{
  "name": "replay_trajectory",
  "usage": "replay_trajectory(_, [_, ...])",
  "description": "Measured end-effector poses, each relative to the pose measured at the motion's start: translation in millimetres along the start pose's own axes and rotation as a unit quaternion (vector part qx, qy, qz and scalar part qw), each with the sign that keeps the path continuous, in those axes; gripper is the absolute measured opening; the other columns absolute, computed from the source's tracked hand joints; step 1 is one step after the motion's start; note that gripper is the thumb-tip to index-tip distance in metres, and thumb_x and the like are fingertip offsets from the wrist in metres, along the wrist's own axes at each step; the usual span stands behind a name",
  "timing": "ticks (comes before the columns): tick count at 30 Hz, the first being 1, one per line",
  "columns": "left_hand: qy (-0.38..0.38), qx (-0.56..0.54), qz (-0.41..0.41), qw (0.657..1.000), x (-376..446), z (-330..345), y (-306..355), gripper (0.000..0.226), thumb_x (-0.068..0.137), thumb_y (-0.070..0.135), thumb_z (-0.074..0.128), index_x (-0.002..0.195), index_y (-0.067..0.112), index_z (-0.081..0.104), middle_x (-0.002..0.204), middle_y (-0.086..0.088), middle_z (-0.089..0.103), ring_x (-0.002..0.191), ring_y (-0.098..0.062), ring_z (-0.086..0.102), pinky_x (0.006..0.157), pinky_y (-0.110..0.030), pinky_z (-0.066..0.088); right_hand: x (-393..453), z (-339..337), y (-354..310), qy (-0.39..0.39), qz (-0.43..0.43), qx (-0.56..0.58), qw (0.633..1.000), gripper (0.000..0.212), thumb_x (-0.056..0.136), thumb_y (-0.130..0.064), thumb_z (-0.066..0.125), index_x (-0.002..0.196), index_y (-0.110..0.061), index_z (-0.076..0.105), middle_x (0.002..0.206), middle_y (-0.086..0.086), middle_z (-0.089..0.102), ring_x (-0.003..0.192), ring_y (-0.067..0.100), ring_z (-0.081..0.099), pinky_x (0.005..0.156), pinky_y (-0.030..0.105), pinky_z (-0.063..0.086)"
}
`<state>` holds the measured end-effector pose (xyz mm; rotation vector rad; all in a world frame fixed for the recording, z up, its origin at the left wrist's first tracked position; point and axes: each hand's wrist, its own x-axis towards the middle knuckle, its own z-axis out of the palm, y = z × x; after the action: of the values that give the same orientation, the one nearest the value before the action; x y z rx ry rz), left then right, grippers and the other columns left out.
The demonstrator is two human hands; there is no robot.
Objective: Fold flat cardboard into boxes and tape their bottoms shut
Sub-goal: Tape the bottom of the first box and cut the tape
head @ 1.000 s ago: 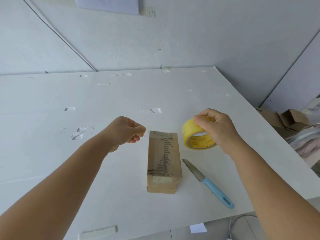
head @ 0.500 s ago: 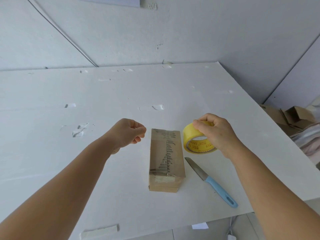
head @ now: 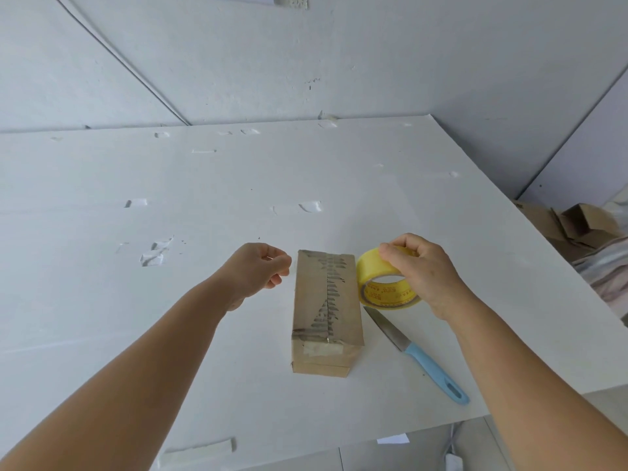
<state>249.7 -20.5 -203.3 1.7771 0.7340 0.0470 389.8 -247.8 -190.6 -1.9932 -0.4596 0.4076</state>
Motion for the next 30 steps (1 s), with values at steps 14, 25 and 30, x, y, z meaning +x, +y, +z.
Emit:
replay_trajectory(14, [0.057, -0.019, -0.022, 0.998, -4, 25, -27, 0.014, 0.094, 0.024, 0.055, 0.092, 0.011, 0.060, 0.094, -0.007, 0.065, 0.081, -0.019, 0.059, 0.078, -0.033, 0.052, -4, 9, 8, 0.010, 0.004, 0.034, 0.999, 0.017, 0.083, -0.038, 0.066, 0.075, -0.024, 0.064, 0.076, -0.008, 0.058, 0.074, 0.009, 0.053, 0.065, 0.025, 0.040])
replay_trajectory(25, [-0.126, -0.166, 0.037, 0.977, -25, 44, -2, 0.043, 0.086, 0.028, 0.066, 0.124, 0.022, 0.047, 0.117, -0.008, 0.066, 0.103, -0.022, 0.067, 0.089, -0.040, 0.055, -2, 14, 12, 0.019, 0.010, 0.037, 0.999, 0.019, 0.083, -0.041, 0.065, 0.076, -0.024, 0.063, 0.077, -0.007, 0.057, 0.074, 0.010, 0.053, 0.064, 0.026, 0.040])
replay_trajectory(30, [-0.182, -0.075, -0.024, 0.980, -18, 37, 1, 0.063, 0.083, 0.041, 0.070, 0.135, 0.021, 0.041, 0.121, -0.001, 0.065, 0.107, -0.016, 0.065, 0.100, -0.038, 0.048, -3, 12, 12, 0.011, 0.010, 0.034, 0.999, 0.020, 0.084, -0.041, 0.064, 0.077, -0.022, 0.062, 0.078, -0.006, 0.056, 0.074, 0.011, 0.052, 0.063, 0.026, 0.040])
